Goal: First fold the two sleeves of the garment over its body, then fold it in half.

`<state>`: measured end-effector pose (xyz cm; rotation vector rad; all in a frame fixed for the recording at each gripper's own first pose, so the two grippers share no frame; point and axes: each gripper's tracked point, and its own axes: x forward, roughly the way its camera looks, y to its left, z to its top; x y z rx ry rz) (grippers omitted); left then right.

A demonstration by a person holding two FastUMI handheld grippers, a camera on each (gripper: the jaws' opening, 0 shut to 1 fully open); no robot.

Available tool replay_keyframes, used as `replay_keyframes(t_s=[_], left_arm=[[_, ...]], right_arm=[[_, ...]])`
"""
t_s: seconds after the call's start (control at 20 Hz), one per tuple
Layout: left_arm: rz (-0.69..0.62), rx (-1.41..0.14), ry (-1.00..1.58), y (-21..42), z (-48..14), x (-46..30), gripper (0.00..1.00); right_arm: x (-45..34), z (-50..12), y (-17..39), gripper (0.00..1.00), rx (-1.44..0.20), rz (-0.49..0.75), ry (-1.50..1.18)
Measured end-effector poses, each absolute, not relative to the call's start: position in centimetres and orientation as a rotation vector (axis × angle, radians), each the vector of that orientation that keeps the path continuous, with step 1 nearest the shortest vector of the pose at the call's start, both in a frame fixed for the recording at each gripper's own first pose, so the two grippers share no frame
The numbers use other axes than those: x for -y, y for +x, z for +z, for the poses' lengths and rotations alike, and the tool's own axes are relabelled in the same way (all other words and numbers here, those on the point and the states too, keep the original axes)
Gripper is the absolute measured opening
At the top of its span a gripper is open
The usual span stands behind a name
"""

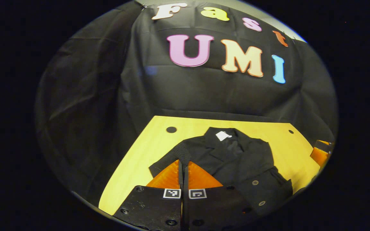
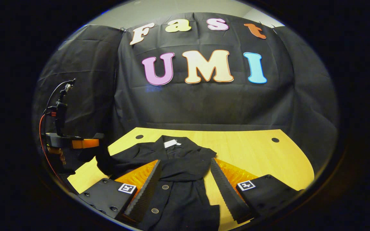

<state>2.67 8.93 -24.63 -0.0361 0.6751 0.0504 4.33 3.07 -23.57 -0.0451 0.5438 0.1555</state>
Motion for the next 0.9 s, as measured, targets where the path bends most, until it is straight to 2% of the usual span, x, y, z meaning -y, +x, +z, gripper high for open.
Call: replay_keyframes(t_s=[0.1, 0.6, 0.9], left_arm=[[-0.003, -0.671, -0.028, 3.9, -24.6, -6.0, 0.0], [-0.196, -0.676, -0.003, 8.3, -26.6, 6.2, 0.0], [-0.244, -0.719, 0.015, 9.4, -28.5, 9.5, 0.0]], right_arm=[[-1.4, -23.3, 3.6, 1.0, -0.539, 0.128, -0.034], [6.2, -22.8, 0.4, 0.98, -0.538, 0.001, 0.016], [8.7, -22.9, -0.6, 0.98, -0.549, -0.043, 0.027]])
